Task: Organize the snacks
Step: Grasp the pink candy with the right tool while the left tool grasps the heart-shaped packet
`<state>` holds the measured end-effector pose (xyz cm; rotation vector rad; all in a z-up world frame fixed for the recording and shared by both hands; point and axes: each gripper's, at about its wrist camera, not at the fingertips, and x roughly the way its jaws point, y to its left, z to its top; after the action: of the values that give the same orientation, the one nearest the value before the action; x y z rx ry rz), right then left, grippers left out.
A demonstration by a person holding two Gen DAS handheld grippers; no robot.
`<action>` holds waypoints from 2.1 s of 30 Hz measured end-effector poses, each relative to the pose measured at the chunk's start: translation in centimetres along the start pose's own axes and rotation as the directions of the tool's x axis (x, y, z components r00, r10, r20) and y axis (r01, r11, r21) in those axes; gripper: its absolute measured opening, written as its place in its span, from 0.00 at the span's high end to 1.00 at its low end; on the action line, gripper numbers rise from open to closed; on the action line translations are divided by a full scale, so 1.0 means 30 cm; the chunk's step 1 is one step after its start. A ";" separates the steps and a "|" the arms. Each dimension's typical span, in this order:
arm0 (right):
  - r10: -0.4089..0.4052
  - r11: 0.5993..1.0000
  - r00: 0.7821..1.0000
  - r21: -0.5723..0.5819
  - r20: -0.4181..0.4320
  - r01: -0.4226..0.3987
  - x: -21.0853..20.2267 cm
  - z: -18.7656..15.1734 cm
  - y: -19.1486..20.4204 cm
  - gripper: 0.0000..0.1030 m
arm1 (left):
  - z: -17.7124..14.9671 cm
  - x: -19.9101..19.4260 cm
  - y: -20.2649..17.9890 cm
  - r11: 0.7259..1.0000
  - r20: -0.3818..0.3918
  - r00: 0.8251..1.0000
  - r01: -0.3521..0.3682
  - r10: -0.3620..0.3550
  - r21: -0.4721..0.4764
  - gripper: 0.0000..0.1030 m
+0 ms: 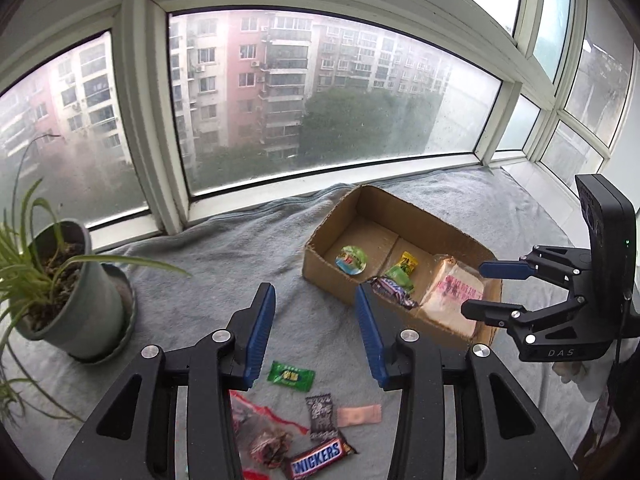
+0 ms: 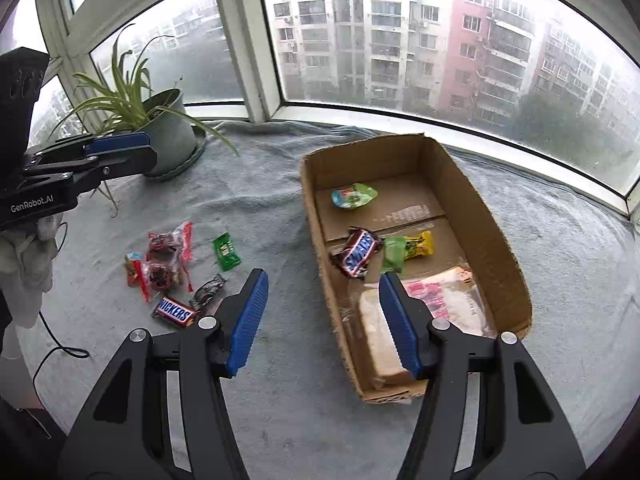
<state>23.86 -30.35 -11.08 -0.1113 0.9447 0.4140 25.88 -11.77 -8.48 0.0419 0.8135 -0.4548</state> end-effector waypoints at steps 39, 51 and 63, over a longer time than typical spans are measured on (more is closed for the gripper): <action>-0.027 0.945 0.955 -0.320 -0.296 -0.072 0.381 -0.123 0.294 0.42 | -0.559 0.014 0.317 0.984 -0.244 0.967 -0.108 0.072 -0.141 0.61; -0.035 0.921 0.940 -0.377 -0.340 -0.102 0.443 -0.096 0.344 0.53 | -0.560 0.048 0.308 0.988 -0.261 0.962 -0.114 0.083 -0.105 0.61; -0.001 0.918 0.932 -0.370 -0.362 -0.143 0.441 -0.099 0.375 0.80 | -0.549 0.072 0.284 0.990 -0.247 0.962 -0.130 0.112 -0.058 0.61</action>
<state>24.00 -16.93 -22.51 -0.5341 1.2168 0.6647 19.23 -1.45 -22.55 0.0802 1.0627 -0.3068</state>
